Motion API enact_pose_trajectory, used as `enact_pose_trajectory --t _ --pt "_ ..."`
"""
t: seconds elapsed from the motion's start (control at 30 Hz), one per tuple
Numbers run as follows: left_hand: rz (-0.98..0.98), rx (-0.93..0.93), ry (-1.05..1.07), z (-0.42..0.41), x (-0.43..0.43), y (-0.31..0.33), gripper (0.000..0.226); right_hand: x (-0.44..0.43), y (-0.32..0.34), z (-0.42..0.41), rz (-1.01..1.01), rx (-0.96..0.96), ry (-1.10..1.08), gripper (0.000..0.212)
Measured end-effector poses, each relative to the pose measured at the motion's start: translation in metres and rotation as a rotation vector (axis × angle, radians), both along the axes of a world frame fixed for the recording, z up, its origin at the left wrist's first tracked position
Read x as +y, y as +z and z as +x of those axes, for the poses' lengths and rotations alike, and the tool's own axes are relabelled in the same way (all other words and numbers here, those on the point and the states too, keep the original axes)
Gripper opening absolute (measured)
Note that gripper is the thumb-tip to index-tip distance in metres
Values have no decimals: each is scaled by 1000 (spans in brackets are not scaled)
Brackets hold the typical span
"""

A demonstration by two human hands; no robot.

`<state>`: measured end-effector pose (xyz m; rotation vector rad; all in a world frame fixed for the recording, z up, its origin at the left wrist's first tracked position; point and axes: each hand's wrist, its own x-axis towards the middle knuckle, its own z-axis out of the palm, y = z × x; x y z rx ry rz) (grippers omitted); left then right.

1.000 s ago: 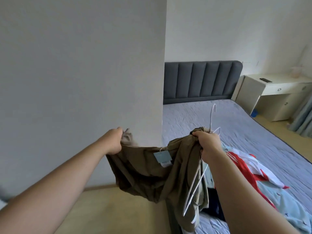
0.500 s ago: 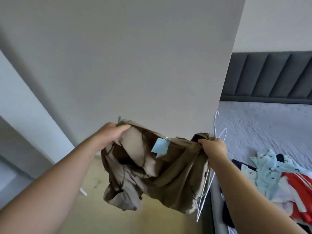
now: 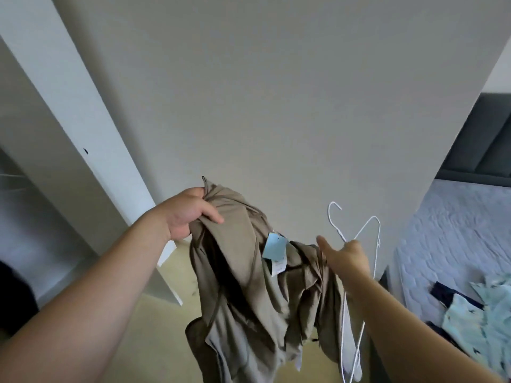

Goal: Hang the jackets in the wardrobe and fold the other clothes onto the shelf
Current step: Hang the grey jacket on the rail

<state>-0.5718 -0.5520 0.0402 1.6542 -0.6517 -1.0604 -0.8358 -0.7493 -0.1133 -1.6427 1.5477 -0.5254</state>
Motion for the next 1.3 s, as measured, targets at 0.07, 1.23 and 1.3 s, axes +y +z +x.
enact_pose_trajectory --t 0.07,1.23,1.3 --pt "34 -79 46 14 9 -4 37 19 4 24 -28 23 67 61" --pt "78 -591 272 19 114 1 21 217 75 135 119 -490 417 38" --pt "105 -648 210 -7 119 11 27 211 80 138 202 -557 366 46"
